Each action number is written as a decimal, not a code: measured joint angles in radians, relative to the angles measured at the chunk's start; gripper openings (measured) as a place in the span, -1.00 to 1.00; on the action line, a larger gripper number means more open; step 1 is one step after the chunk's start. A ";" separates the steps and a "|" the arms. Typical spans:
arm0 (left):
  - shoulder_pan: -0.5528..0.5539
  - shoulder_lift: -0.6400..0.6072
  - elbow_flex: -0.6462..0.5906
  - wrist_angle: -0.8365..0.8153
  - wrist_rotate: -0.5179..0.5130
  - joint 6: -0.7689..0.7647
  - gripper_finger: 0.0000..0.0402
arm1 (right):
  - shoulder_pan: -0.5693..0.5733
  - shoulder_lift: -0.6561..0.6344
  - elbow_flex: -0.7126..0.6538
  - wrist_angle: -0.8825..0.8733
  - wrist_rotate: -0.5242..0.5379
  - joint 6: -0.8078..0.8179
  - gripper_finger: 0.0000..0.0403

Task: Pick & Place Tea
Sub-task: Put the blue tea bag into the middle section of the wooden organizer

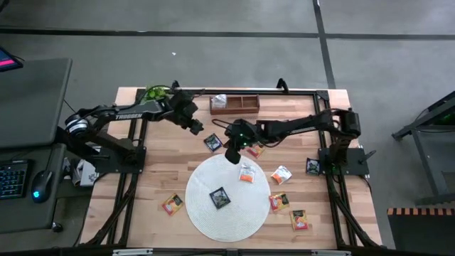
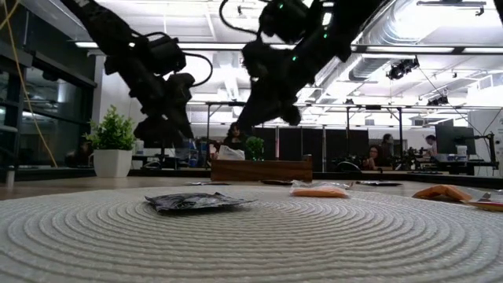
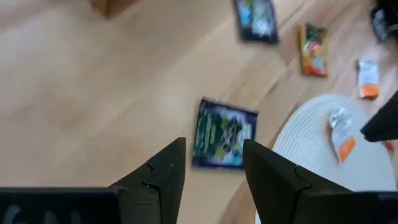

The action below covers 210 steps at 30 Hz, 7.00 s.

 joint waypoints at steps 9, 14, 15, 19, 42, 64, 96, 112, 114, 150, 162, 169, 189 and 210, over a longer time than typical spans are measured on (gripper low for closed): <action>-0.084 0.002 -0.050 0.085 -0.047 -0.047 -0.21 | -0.031 0.107 0.000 0.131 0.000 0.000 -0.94; -0.112 0.002 -0.060 0.102 -0.080 -0.071 -0.21 | -0.047 0.116 0.000 0.135 0.002 -0.002 -0.94; -0.112 0.002 -0.060 0.104 -0.079 -0.072 -0.21 | -0.051 0.116 0.000 0.135 0.002 -0.007 -0.94; -0.112 0.002 -0.060 0.107 -0.075 -0.073 -0.21 | -0.058 0.116 0.000 0.137 0.000 -0.028 -0.94; -0.110 0.002 -0.059 0.108 -0.102 -0.055 -0.21 | -0.059 0.219 0.000 0.255 -0.031 -0.053 -0.94; -0.109 0.002 -0.059 0.097 -0.110 -0.055 -0.21 | -0.082 0.298 0.049 0.225 -0.033 -0.079 -0.94; -0.121 0.110 -0.140 0.119 -0.091 -0.485 -0.21 | -0.069 0.330 0.048 0.238 -0.059 -0.069 -0.94; -0.163 0.180 -0.141 0.276 -0.042 -0.579 -0.21 | -0.069 0.330 0.047 0.241 -0.057 -0.072 -0.94; -0.164 0.197 -0.141 0.297 -0.033 -0.588 -0.21 | -0.069 0.330 0.047 0.241 -0.057 -0.072 -0.94; -0.163 0.203 -0.131 0.317 -0.105 -0.399 -1.00 | -0.066 0.134 0.043 0.081 -0.053 -0.105 -0.94; -0.162 0.159 0.034 0.206 -0.067 -0.200 -1.00 | -0.037 -0.133 0.045 -0.123 -0.117 -0.099 -0.94; -0.162 0.137 0.211 -0.005 -0.082 0.015 -1.00 | -0.019 -0.252 0.045 -0.257 -0.116 -0.099 -0.94; -0.117 0.166 0.518 -0.103 -0.128 0.480 -1.00 | -0.003 -0.774 -0.446 0.024 -0.019 0.017 -0.94; 0.054 0.333 0.571 0.017 0.040 0.811 -1.00 | -0.003 -0.946 -0.592 0.142 -0.019 -0.001 -0.94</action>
